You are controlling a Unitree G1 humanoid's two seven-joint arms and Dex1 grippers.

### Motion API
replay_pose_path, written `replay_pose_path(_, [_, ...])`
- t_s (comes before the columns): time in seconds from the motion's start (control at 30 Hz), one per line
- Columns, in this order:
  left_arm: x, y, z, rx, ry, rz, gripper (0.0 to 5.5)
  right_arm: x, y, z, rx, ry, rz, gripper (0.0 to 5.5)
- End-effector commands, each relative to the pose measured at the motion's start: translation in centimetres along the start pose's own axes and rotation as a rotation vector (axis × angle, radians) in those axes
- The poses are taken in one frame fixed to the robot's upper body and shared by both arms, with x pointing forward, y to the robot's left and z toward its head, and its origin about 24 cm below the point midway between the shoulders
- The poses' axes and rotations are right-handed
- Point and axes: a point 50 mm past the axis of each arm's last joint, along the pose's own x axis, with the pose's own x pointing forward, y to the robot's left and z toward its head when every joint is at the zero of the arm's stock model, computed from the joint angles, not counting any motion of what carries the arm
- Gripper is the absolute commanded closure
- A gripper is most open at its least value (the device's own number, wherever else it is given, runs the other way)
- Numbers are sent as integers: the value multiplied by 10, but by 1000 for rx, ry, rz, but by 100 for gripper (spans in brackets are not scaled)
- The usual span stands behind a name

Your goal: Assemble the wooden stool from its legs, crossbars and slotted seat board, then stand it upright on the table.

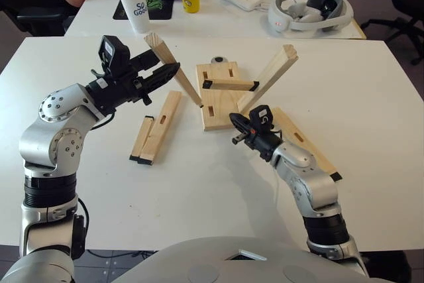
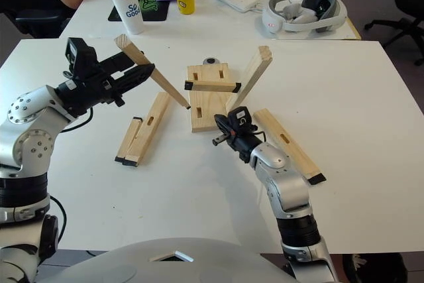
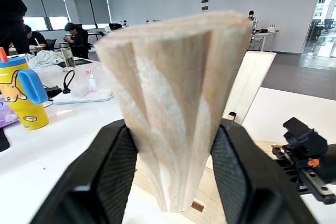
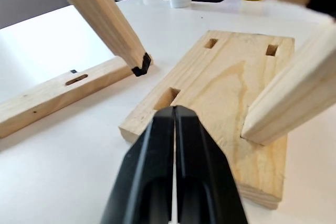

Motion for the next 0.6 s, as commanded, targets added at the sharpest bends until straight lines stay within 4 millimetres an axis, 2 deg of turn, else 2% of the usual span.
replay_pose_path(0.03, [9, 0, 0, 22, -2, -44, 348, 13, 2, -9, 4, 30, -44, 550])
replay_pose_path(0.27, [13, -1, -11, 2, 48, -115, 348, 23, 6, -24, 8, 127, -71, 550])
replay_pose_path(0.43, [5, 4, -23, -26, 109, -126, 348, 24, 5, -27, -3, 153, -61, 550])
replay_pose_path(0.6, [-2, 11, -27, 36, 222, -184, 348, 24, 2, -29, -19, 170, -63, 550])
